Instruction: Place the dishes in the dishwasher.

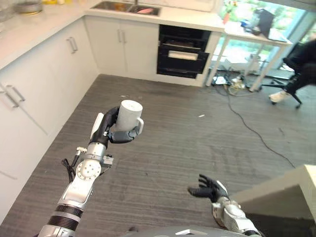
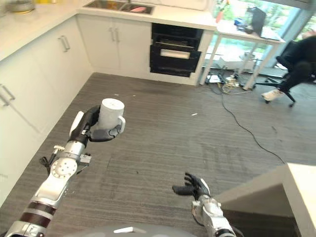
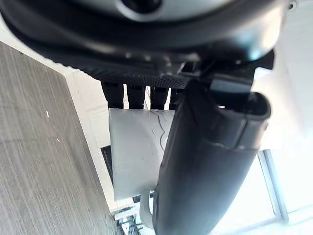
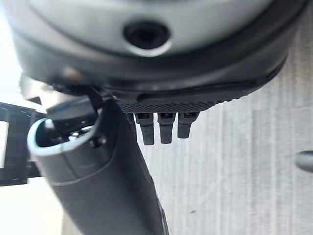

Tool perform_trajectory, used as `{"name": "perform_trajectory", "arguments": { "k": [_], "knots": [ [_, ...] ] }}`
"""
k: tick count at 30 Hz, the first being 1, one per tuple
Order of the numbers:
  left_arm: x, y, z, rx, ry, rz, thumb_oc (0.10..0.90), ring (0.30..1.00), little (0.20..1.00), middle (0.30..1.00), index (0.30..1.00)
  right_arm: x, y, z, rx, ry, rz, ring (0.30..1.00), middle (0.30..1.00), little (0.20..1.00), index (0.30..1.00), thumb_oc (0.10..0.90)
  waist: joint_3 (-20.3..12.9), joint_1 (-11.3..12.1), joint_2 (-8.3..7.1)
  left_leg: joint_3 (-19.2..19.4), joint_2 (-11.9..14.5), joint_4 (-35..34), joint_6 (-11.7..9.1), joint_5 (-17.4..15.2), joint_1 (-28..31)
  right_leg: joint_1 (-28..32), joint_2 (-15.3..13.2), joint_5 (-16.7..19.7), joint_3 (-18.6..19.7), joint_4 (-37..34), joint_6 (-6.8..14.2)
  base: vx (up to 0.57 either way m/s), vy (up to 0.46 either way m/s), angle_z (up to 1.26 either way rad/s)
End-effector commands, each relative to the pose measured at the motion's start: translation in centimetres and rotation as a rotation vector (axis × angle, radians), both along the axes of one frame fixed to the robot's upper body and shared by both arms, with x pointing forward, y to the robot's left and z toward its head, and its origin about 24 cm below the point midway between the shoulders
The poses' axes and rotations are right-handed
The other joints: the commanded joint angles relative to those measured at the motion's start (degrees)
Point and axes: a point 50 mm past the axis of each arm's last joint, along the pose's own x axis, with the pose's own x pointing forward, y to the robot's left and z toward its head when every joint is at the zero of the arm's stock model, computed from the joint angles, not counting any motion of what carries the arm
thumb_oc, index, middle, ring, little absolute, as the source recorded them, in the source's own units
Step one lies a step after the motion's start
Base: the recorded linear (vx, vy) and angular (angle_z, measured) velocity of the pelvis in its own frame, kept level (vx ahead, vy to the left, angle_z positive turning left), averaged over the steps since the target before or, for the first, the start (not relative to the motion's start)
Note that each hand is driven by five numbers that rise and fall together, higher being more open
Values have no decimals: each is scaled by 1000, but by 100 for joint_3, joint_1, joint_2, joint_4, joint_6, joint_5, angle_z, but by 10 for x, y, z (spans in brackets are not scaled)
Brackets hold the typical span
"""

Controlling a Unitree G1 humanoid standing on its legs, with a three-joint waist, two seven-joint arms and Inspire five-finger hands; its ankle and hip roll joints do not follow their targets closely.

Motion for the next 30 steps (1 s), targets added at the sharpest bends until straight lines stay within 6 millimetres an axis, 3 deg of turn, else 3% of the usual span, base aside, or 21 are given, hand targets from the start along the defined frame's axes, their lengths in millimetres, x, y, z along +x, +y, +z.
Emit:
{"name": "perform_trajectory", "arguments": {
  "k": [1,4,5,8,9,15,21,25,30],
  "knots": [
    [15,-23,52,-49,-291,-105,400,300,300,300,300,47,-30,60,-57,-349,-15,900,900,900,900,800,-332,-12,297,-96,104,53,-93,-130,-229,-235,-358,-77,-9,98,459,12,0,-11],
    [17,-30,50,-183,-279,-147,400,300,300,300,300,72,-16,112,97,-616,3,900,900,900,900,800,-375,-65,305,58,123,53,-57,-193,-137,-256,-335,-69,156,98,440,23,-1,-17],
    [17,-30,50,-183,-279,-148,400,300,300,300,300,72,-17,112,97,-616,3,900,900,900,900,800,-374,-62,305,60,124,53,-57,-193,-136,-256,-335,-68,159,98,440,32,4,-26],
    [18,-32,55,-227,-300,-141,400,300,300,300,300,83,0,159,294,-838,25,900,900,900,900,800,-436,-98,297,137,132,53,-40,-230,-70,-237,-307,-98,257,98,398,34,2,-22],
    [18,-32,55,-227,-300,-141,400,300,300,300,300,83,0,159,294,-838,25,900,900,900,900,800,-436,-94,297,140,133,53,-40,-231,-67,-235,-306,-99,260,98,398,13,5,-17],
    [23,-27,75,111,-432,-54,400,300,300,300,300,83,28,218,534,-1069,147,900,900,900,900,800,-495,-121,243,245,154,53,-45,-271,-15,-257,-289,-91,348,98,389,7,2,-5],
    [25,-28,78,342,-506,2,400,300,300,300,300,71,57,253,784,-1172,280,900,900,900,900,800,-532,-125,202,307,165,53,-46,-280,-10,-292,-280,-78,407,98,398,5,-1,-6],
    [26,-40,73,361,-515,-10,400,300,300,300,300,70,86,272,914,-1197,366,900,900,900,900,800,-531,-102,195,341,163,53,-30,-282,-20,-324,-298,-48,441,98,402,-3,13,-11],
    [28,-60,72,343,-534,-61,400,300,300,300,300,76,113,283,916,-1193,424,900,900,900,900,800,-531,-63,187,360,153,53,-13,-295,-14,-330,-322,-36,452,98,403,1,5,-3]
  ]
}}
